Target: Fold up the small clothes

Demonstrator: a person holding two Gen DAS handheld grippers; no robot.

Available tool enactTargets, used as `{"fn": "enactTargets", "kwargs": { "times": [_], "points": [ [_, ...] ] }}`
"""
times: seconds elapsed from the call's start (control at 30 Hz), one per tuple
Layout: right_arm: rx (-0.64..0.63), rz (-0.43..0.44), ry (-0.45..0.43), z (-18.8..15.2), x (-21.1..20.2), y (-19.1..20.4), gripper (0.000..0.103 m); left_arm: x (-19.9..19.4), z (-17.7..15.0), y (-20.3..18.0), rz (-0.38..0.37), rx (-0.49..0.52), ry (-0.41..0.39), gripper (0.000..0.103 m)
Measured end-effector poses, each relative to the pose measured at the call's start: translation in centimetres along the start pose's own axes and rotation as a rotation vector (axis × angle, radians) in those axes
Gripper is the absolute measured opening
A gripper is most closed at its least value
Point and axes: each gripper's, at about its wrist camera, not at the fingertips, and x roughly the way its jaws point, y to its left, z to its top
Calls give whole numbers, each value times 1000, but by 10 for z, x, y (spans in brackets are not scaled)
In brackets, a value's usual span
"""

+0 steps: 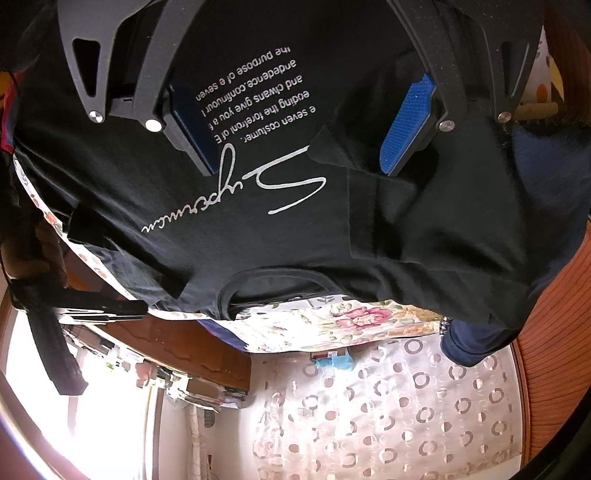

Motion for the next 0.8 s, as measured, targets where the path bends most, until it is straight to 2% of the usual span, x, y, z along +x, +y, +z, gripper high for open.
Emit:
{"fn": "enactTargets", "kwargs": {
  "times": [0.37, 0.67, 0.8],
  "points": [
    [57, -61, 59, -43, -32, 10, 31, -2, -2, -3, -16, 0, -9, 89],
    [113, -74, 126, -75, -30, 19, 31, -13, -6, -9, -22, 6, -20, 89],
    [122, -45, 124, -72, -34, 19, 31, -14, -7, -8, -18, 2, -20, 89]
  ]
}}
